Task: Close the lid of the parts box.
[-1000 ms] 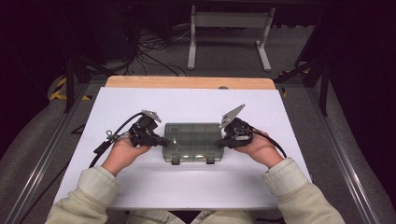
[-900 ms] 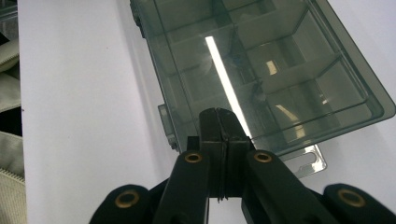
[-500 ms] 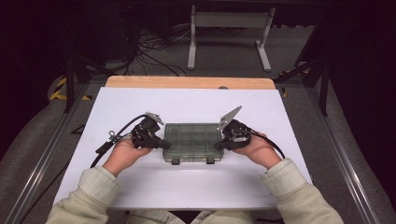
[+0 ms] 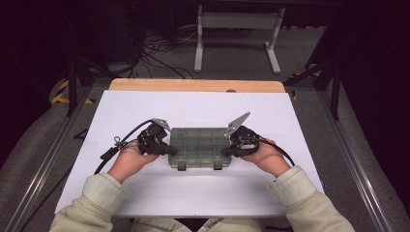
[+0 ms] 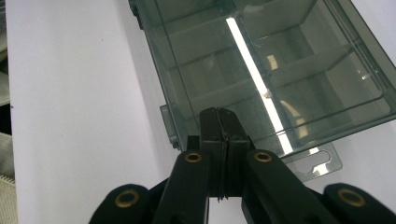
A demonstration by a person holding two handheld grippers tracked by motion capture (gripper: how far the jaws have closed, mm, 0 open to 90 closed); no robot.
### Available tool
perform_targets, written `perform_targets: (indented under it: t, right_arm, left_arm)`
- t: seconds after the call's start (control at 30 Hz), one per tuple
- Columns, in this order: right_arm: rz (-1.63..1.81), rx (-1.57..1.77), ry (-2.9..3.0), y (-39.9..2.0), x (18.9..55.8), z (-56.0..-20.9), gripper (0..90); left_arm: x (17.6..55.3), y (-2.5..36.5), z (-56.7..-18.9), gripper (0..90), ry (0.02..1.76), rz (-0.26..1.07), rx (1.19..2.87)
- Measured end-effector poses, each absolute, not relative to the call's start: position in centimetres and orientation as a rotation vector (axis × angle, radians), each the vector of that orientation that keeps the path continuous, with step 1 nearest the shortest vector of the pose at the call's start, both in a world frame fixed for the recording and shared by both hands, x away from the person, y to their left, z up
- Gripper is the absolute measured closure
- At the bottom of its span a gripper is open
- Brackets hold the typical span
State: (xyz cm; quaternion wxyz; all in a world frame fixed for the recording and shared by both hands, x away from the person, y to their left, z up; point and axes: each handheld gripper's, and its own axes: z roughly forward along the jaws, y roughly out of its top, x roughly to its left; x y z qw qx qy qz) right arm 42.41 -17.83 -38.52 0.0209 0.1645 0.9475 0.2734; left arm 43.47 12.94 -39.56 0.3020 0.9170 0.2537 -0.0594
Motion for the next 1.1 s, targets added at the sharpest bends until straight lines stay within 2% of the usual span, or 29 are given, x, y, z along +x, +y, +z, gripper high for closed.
perform_targets:
  t: [1.1]
  right_arm:
    - [0.912,0.518,2.824,-18.2,41.0,-39.7,90.0]
  left_arm:
    - [41.5,12.5,-40.2,90.0,0.670,0.048,2.425]
